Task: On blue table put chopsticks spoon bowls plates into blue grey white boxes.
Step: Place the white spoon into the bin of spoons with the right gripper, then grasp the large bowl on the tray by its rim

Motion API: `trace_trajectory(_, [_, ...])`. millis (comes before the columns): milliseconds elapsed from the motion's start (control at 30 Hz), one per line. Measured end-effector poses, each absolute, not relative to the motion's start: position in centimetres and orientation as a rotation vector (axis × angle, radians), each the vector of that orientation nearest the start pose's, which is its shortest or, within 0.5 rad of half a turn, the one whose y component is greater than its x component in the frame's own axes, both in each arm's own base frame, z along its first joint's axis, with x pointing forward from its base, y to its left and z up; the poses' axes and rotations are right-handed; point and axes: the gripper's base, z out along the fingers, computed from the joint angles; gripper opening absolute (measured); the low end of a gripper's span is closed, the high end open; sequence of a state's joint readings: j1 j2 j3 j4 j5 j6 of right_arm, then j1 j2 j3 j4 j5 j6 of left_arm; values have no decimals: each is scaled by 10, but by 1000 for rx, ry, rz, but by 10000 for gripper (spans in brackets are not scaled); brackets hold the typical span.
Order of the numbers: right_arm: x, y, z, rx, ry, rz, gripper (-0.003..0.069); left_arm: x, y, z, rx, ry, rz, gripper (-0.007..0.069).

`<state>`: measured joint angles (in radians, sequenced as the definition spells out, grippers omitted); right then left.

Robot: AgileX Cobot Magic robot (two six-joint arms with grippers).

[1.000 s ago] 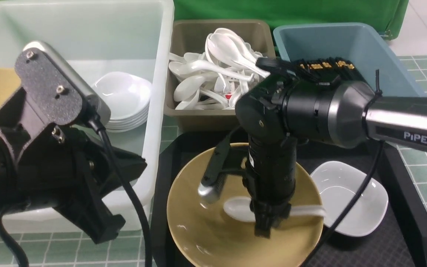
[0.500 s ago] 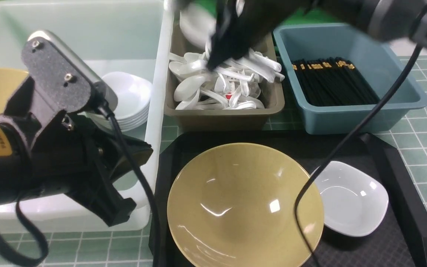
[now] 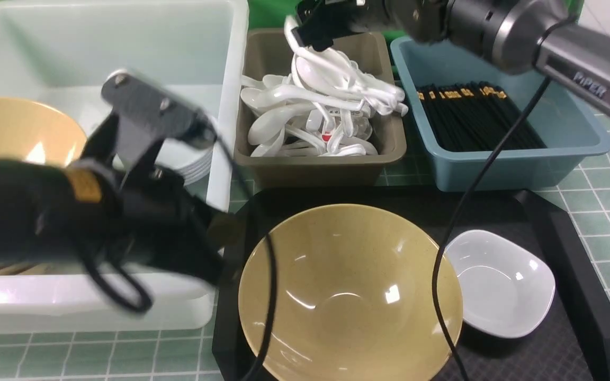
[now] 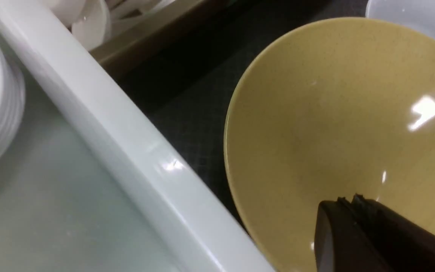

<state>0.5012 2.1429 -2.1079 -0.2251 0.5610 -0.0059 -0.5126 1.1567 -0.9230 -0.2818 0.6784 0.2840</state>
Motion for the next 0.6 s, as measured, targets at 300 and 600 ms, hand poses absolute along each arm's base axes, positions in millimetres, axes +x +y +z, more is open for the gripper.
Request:
trace_trajectory(300, [396,204,393,-842,2230,-125,392,267,-146,355,898,2335,-348,11])
trace_trajectory(600, [328,182,405,-958,2368,12,36,314,-199,316,1170,2476,-324,283])
